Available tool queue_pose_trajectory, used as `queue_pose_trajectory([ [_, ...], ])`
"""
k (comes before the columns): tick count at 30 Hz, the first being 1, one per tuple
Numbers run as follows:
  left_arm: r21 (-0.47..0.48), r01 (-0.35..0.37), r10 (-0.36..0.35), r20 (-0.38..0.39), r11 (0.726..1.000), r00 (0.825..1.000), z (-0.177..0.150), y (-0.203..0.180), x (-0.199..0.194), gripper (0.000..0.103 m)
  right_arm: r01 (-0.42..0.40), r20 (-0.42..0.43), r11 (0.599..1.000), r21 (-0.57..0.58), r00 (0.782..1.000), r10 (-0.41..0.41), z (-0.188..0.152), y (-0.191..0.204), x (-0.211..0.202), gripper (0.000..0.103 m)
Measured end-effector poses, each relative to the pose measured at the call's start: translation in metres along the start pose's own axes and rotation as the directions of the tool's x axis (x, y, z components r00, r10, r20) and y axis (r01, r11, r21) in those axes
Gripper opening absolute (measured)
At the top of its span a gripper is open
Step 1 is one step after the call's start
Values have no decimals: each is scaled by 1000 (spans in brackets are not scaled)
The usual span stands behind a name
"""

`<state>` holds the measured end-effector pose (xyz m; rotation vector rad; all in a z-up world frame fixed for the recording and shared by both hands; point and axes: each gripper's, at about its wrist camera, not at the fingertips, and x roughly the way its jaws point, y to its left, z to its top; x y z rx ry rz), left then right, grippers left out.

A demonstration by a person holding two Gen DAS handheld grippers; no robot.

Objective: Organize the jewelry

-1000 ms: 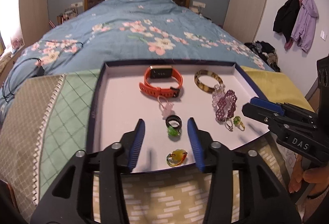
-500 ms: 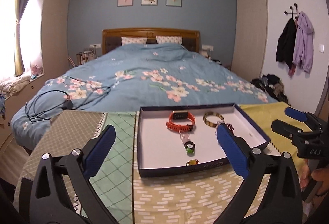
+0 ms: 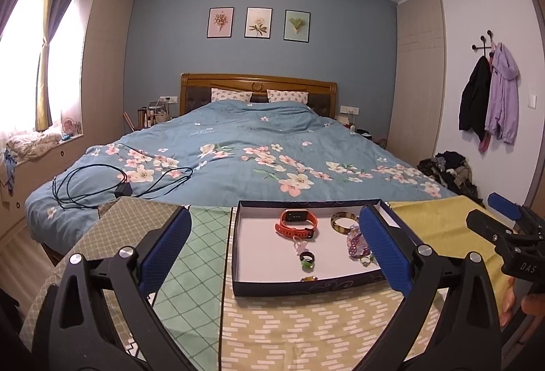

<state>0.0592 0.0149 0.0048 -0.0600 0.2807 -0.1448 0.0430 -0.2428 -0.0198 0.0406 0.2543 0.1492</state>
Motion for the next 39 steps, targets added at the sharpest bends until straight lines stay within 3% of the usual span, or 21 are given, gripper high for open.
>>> queue_pose_trajectory([
  [16, 38, -22, 21, 43, 999, 999, -1, -17, -15, 97, -13, 33, 999, 29, 999, 12, 6, 8, -14, 97],
  [39, 6, -38, 38, 48, 999, 998, 1, -4, -14, 97, -9, 37, 1000, 15, 999, 9, 9, 16, -15, 97],
])
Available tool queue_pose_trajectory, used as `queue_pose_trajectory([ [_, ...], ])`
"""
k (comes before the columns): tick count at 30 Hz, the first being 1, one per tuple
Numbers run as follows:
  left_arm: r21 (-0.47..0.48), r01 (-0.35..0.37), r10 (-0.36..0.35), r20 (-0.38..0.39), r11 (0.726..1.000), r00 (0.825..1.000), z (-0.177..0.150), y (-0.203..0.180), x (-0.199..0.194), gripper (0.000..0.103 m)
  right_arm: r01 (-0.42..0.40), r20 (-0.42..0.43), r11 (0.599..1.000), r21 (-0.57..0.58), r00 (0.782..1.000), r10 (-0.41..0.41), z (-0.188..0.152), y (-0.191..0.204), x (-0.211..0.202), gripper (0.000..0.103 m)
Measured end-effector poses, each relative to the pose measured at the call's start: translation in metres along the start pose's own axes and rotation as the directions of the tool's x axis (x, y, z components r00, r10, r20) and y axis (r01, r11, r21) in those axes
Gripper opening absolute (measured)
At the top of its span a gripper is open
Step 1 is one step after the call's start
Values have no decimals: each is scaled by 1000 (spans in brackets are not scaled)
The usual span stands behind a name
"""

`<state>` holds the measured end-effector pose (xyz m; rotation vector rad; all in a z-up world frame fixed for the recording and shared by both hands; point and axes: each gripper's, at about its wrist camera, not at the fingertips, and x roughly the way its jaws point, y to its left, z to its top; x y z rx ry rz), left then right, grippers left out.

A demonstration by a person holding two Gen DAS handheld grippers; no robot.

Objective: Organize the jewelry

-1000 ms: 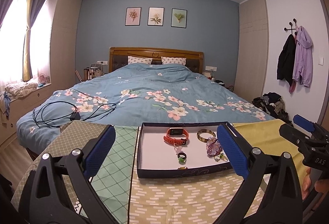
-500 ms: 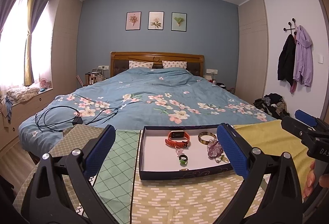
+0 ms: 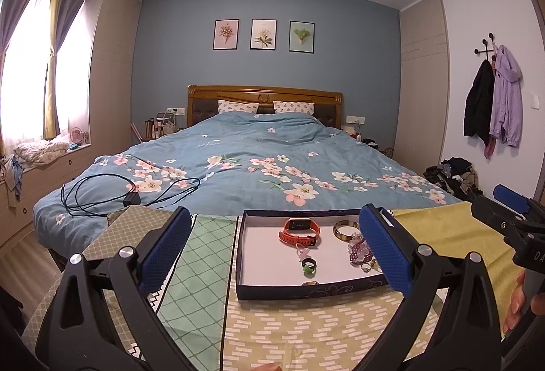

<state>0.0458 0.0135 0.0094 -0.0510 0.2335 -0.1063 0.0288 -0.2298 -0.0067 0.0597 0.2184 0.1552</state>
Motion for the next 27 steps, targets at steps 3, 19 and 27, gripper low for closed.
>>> queue_pose_trajectory([
  [3, -2, -5, 5, -1, 1000, 1000, -1, 1, 1, 97, 3, 2, 1000, -1, 1000, -3, 1, 1, -1, 97],
  [19, 2, -10, 10, 1, 1000, 1000, -2, 3, 0, 97, 8, 5, 1000, -6, 1000, -8, 2, 2, -4, 97],
  [27, 12, -11, 11, 2, 1000, 1000, -3, 1, -2, 97, 8, 5, 1000, -5, 1000, -8, 1, 2, -4, 97],
])
